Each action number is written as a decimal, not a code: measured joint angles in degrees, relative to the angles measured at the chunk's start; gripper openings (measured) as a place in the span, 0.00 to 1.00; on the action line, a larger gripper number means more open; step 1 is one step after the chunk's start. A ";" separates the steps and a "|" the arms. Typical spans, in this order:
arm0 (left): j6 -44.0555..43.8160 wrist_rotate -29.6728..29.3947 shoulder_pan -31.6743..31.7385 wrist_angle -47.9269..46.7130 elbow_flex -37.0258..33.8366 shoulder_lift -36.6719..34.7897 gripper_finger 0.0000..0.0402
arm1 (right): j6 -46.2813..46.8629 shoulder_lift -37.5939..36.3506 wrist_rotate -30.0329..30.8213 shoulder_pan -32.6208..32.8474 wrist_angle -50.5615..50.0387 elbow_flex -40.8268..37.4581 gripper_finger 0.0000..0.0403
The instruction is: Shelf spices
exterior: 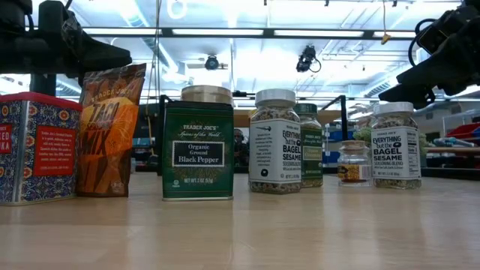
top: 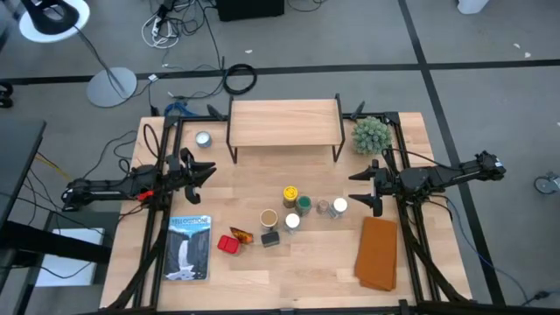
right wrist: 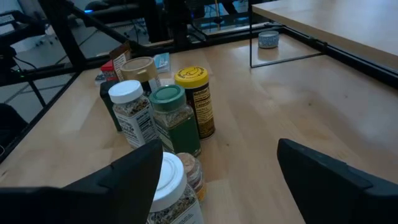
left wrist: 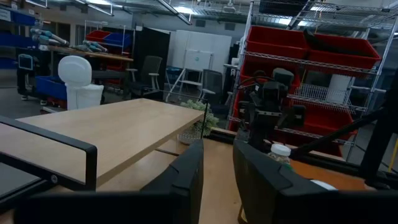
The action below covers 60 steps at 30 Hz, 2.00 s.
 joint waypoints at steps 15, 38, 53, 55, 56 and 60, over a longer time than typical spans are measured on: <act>0.00 -0.01 0.02 0.00 0.01 -0.01 0.23 | 0.00 -0.01 0.02 0.02 0.00 0.00 0.79; 0.00 -0.01 0.02 0.00 0.01 0.00 0.23 | -0.01 0.00 0.02 0.00 0.00 -0.02 0.79; -5.00 0.01 0.02 0.04 -0.01 0.00 0.23 | 0.00 0.01 0.02 0.00 0.00 -0.02 0.79; -5.95 1.17 0.02 0.02 -0.01 0.00 0.23 | 0.00 0.00 0.00 0.01 0.00 -0.01 0.79; -5.69 2.41 0.02 0.02 0.00 0.09 0.23 | -0.01 -0.01 0.02 0.00 0.02 -0.02 0.79; -4.40 7.86 0.00 -0.44 0.01 1.56 0.23 | 0.00 -0.01 0.02 0.01 0.01 -0.02 0.79</act>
